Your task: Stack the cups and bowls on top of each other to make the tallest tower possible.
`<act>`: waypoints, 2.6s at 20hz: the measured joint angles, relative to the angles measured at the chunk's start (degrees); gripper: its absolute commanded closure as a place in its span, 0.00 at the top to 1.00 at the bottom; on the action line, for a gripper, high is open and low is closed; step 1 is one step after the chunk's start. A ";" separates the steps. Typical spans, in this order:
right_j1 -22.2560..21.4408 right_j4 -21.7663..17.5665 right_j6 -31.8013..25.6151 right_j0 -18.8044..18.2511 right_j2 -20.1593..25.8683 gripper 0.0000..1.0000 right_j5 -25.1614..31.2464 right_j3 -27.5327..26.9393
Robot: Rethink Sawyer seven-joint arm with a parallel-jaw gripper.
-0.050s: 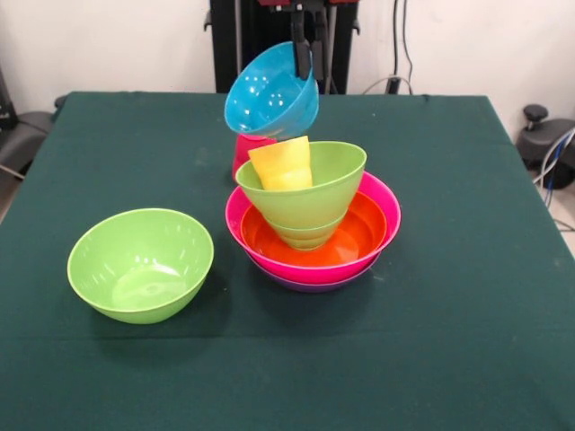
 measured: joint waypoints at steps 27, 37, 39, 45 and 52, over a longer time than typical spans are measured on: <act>2.90 0.04 0.00 2.26 -4.83 0.00 0.00 -2.97; 2.23 0.56 0.00 4.55 -6.74 1.00 0.30 -2.95; 1.27 1.41 0.00 4.53 -6.76 1.00 1.00 -2.95; -5.09 6.78 0.00 4.73 -6.76 1.00 7.58 -3.08; -8.55 7.94 0.00 5.30 -6.74 1.00 10.60 -3.51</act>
